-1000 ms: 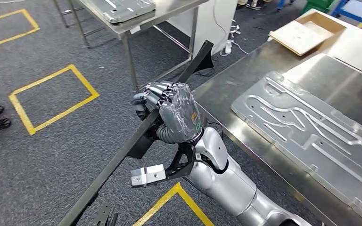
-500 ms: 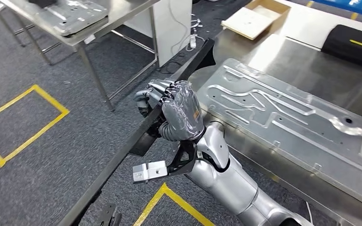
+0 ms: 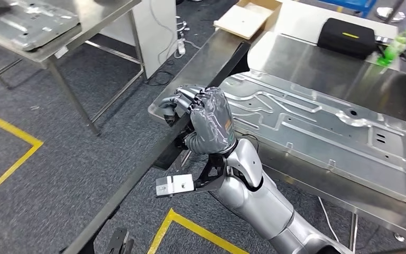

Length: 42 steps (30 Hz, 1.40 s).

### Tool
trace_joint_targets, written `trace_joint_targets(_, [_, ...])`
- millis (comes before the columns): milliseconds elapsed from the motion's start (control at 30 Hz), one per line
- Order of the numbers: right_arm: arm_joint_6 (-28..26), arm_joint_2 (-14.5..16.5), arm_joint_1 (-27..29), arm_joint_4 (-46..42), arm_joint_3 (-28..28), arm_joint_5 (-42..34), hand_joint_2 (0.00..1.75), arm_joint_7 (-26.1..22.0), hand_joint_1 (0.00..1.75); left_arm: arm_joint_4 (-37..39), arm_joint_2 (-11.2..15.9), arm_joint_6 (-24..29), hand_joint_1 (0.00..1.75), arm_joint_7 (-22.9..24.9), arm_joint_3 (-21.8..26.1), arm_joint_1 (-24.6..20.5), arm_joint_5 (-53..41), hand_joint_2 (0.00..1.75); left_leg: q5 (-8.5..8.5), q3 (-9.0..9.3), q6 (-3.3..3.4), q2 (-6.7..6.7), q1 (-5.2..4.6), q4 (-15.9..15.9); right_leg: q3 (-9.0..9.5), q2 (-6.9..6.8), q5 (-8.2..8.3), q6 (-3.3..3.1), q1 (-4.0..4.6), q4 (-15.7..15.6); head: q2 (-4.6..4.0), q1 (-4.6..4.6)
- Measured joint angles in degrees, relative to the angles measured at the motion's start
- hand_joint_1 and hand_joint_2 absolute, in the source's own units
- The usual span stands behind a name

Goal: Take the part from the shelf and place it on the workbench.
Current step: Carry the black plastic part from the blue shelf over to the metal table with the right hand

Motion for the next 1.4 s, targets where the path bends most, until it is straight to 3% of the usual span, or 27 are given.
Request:
trace_joint_targets(33, [0.01, -0.09, 0.05, 0.01, -0.10, 0.08, 1.75, 0.03, 1.75, 0.00, 0.02, 0.00, 0.00, 0.01, 0.00, 0.09, -0.01, 0.00, -0.05, -0.01, 0.03, 0.80, -0.05, 0.01, -0.99, -0.33, -0.42, 0.08, -0.10, 2.03, 0.00, 0.00])
trace_joint_targets(67, [0.01, -0.19, 0.09, 0.01, -0.21, 0.14, 1.75, 0.04, 1.75, 0.00, 0.04, 0.00, 0.00, 0.01, 0.00, 0.11, -0.02, 0.00, -0.09, 0.01, 0.02, 1.57, -0.08, 0.01, -0.97, -0.54, 0.22, 0.07, -0.16, 2.03, 0.00, 0.01])
trace_joint_targets(133, [0.01, -0.34, 0.07, -0.01, -0.47, 0.20, 1.75, 0.04, 1.75, 0.00, 0.03, 0.02, 0.00, 0.02, 0.00, 0.00, -0.03, 0.00, -0.25, 0.19, -0.10, 2.85, -0.14, 0.01, 2.38, -1.60, 3.81, -0.31, -0.09, -4.17, 0.00, 0.01])
trace_joint_targets(167, [0.01, -0.37, 0.01, -0.01, -0.58, 0.21, 1.75, 0.05, 1.75, 0.00, 0.03, 0.03, 0.00, 0.02, -0.01, -0.07, -0.03, 0.00, -0.37, 0.32, -0.25, 3.38, -0.27, 0.02, 4.53, -2.85, 5.20, -0.65, 0.23, -8.17, 0.00, 0.01])
trace_joint_targets(233, [0.02, -0.38, -0.14, -0.03, -0.73, 0.28, 1.75, 0.06, 1.75, 0.00, 0.03, 0.07, 0.00, 0.02, -0.02, -0.15, -0.04, 0.00, -0.62, 0.51, -0.70, 4.35, -0.55, 0.03, 6.91, -4.54, 6.33, -1.33, 0.91, -12.95, 0.00, 0.00])
trace_joint_targets(267, [0.02, -0.39, -0.17, -0.02, -0.80, 0.31, 1.75, 0.08, 1.75, 0.00, 0.03, 0.09, 0.00, 0.02, -0.02, -0.17, -0.05, 0.00, -0.71, 0.62, -0.99, 4.90, -0.66, -0.03, 7.01, -4.56, 6.15, -1.53, 1.17, -13.46, 0.00, -0.01])
trace_joint_targets(333, [0.03, -0.45, -0.14, -0.04, -1.03, 0.38, 1.75, 0.14, 1.75, 0.00, 0.03, 0.11, 0.00, 0.01, -0.03, -0.26, -0.06, 0.00, -1.02, 0.96, -1.64, 5.65, -0.69, -0.08, 7.06, -3.25, 6.43, -2.01, 1.01, -13.86, 0.00, -0.01])
trace_joint_targets(400, [0.03, -0.48, -0.22, -0.08, -1.24, 0.44, 1.75, 0.22, 1.75, 0.00, 0.06, 0.13, 0.00, 0.00, -0.04, -0.37, -0.10, 0.00, -2.78, 0.35, -2.17, 3.87, -0.57, 2.06, 7.44, -2.12, 6.82, -2.69, 0.53, -14.49, 0.00, -0.04])
trace_joint_targets(467, [0.05, -0.46, -0.24, -0.08, -1.34, 0.49, 1.75, 0.30, 1.75, 0.00, 0.09, 0.16, 0.00, 0.00, -0.06, -0.31, -0.15, 0.00, -6.39, -2.53, -2.49, 1.09, -0.44, 8.64, 7.59, -0.96, 7.00, -3.09, 0.29, -14.70, 0.00, -0.09])
trace_joint_targets(533, [0.07, -0.48, -0.03, 0.02, -1.38, 0.54, 1.75, 0.32, 1.75, 0.00, 0.12, 0.19, 0.00, 0.01, -0.07, -0.12, -0.23, 0.00, -8.87, -6.00, -2.72, 0.15, -0.41, 15.69, 7.50, 0.46, 7.00, -3.15, 0.29, -14.51, 0.00, -0.11])
trace_joint_targets(567, [0.07, -0.49, 0.06, 0.08, -1.40, 0.55, 1.75, 0.33, 1.75, 0.00, 0.14, 0.19, 0.00, 0.02, -0.07, -0.08, -0.29, 0.00, -8.62, -6.76, -2.81, 0.06, -0.37, 16.90, 7.44, 1.21, 6.97, -3.14, 0.27, -14.35, 0.00, -0.12])
trace_joint_targets(600, [0.07, -0.49, 0.12, 0.13, -1.44, 0.55, 1.75, 0.33, 1.75, 0.00, 0.15, 0.20, 0.00, 0.02, -0.07, -0.08, -0.34, 0.00, -7.28, -6.53, -2.87, 0.02, -0.28, 15.96, 7.38, 2.01, 6.92, -3.09, 0.22, -14.13, 0.00, -0.12])
trace_joint_targets(633, [0.07, -0.49, 0.13, 0.15, -1.48, 0.55, 1.75, 0.34, 1.75, 0.00, 0.17, 0.20, 0.00, 0.02, -0.07, -0.13, -0.37, 0.00, -5.09, -5.27, -2.91, -0.19, -0.13, 12.90, 7.33, 2.80, 6.80, -2.96, 0.14, -13.85, 0.00, -0.12])
trace_joint_targets(700, [0.05, -0.49, 0.13, 0.17, -1.56, 0.55, 1.75, 0.36, 1.75, 0.01, 0.26, 0.20, 0.00, 0.02, -0.07, -0.21, -0.38, 0.00, -1.63, -1.99, -3.03, -2.13, 0.27, 5.36, 7.08, 4.21, 6.44, -2.45, -0.01, -13.07, 0.00, -0.11])
trace_joint_targets(733, [0.04, -0.48, 0.14, 0.19, -1.60, 0.56, 1.75, 0.39, 1.75, 0.01, 0.29, 0.20, 0.00, 0.02, -0.07, -0.25, -0.38, 0.00, -0.94, -0.88, -2.97, -3.35, 0.43, 2.89, 6.75, 4.83, 6.31, -2.11, -0.06, -12.65, 0.00, -0.11])
trace_joint_targets(800, [0.00, -0.52, 0.27, 0.22, -1.71, 0.61, 1.75, 0.43, 1.75, 0.02, 0.32, 0.20, 0.00, 0.02, -0.08, -0.24, -0.38, 0.00, -1.15, -0.37, -2.58, -4.63, 0.32, 1.65, 6.04, 5.90, 6.44, -1.33, -0.20, -12.33, 0.00, -0.13])
trace_joint_targets(867, [-0.05, -0.66, 0.52, 0.22, -1.98, 0.65, 1.75, 0.45, 1.75, 0.02, 0.26, 0.20, 0.00, 0.01, -0.10, -0.26, -0.38, 0.00, -0.78, -0.37, -1.79, -3.64, 0.23, 1.36, 5.69, 6.41, 6.72, -0.61, -0.40, -12.41, 0.00, -0.14])
trace_joint_targets(933, [-0.16, -0.83, 0.59, 0.22, -2.34, 0.68, 1.75, 0.45, 1.75, 0.01, 0.16, 0.21, 0.00, -0.04, -0.11, -0.41, -0.36, 0.00, -0.40, -0.30, -0.99, -2.41, 0.34, 0.98, 4.68, 4.02, 5.53, -0.05, -0.21, -10.46, 0.00, -0.01])
trace_joint_targets(1000, [-0.26, -0.91, 0.65, 0.25, -2.51, 0.71, 1.75, 0.45, 1.75, 0.00, 0.15, 0.21, 0.00, -0.07, -0.11, -0.37, -0.33, 0.00, -0.34, -0.28, -0.50, -0.98, 0.16, 0.82, 1.72, 0.70, 2.34, 0.36, -0.12, -4.34, 0.00, 0.11])
trace_joint_targets(1067, [-0.30, -0.96, 0.87, 0.35, -2.54, 0.80, 1.75, 0.45, 1.75, 0.00, 0.18, 0.21, 0.00, -0.03, -0.11, -0.19, -0.33, 0.00, -0.43, -0.29, -0.30, 0.39, -0.07, 0.82, -1.37, -0.36, -0.14, 0.51, -0.23, 1.83, 0.00, 0.11])
trace_joint_targets(1167, [-0.30, -1.00, 1.02, 0.44, -2.56, 0.89, 1.75, 0.45, 1.75, 0.00, 0.19, 0.22, 0.00, -0.01, -0.11, -0.12, -0.33, 0.00, -0.48, -0.30, -0.24, 1.03, -0.14, 0.83, -2.46, -0.52, -0.66, 0.52, -0.25, 3.95, 0.00, 0.11])
trace_joint_targets(1200, [-0.31, -1.04, 1.09, 0.48, -2.60, 0.95, 1.75, 0.45, 1.75, 0.00, 0.19, 0.22, 0.00, -0.01, -0.11, -0.13, -0.33, 0.00, -0.51, -0.29, -0.23, 1.37, -0.18, 0.83, -2.20, -0.55, -0.09, 0.43, -0.24, 3.38, 0.00, 0.10])
trace_joint_targets(1333, [-0.50, -1.26, 1.15, 0.55, -3.13, 1.21, 1.75, 0.45, 1.75, 0.00, 0.03, 0.22, 0.00, -0.01, -0.13, -0.34, -0.33, 0.00, -1.05, 0.32, -0.83, 5.04, -0.85, 0.58, 6.15, -4.57, 6.51, -2.27, 1.62, -12.96, 0.00, 0.10])
trace_joint_targets(1400, [-0.64, -1.32, 1.22, 0.59, -3.29, 1.22, 1.75, 0.45, 1.75, 0.00, 0.02, 0.24, 0.00, -0.01, -0.14, -0.36, -0.36, 0.00, -1.22, 0.78, -1.41, 6.07, -0.90, 0.14, 6.40, -3.20, 6.86, -2.67, 1.50, -13.55, 0.00, 0.09])
